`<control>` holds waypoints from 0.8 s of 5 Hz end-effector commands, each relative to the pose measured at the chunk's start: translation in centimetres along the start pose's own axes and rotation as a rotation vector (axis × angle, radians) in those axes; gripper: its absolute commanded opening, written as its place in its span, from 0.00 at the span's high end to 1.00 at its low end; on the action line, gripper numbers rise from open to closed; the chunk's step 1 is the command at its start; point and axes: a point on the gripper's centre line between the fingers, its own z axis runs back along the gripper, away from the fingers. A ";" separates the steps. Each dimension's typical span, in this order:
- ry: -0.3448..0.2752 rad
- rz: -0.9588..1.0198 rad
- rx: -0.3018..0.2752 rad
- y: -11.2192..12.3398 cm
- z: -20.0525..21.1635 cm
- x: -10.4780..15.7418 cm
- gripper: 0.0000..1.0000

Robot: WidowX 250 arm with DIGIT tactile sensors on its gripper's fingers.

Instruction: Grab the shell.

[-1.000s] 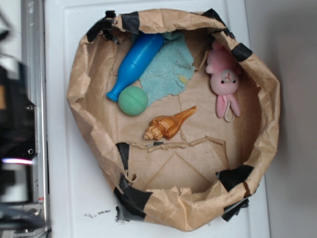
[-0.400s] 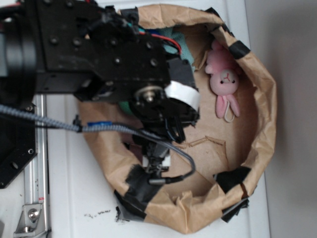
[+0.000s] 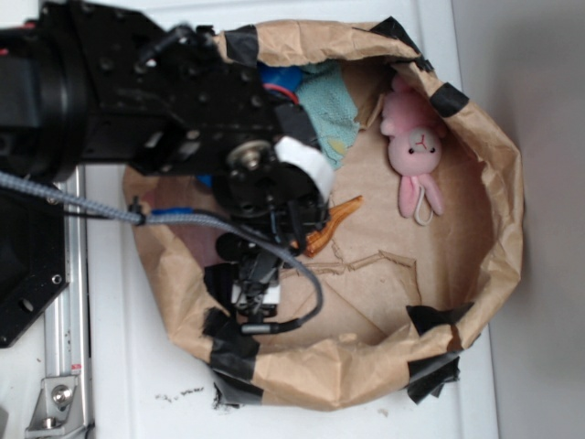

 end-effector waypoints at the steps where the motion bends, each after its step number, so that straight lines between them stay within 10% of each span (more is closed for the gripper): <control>1: -0.050 -0.063 0.053 -1.3 -1.9 2.3 0.00; 2: -0.045 -0.054 0.084 -1.0 -2.4 3.1 0.23; 3: -0.033 -0.030 0.111 -0.9 -2.7 3.0 1.00; 4: -0.037 -0.020 0.186 -0.9 -0.8 3.3 1.00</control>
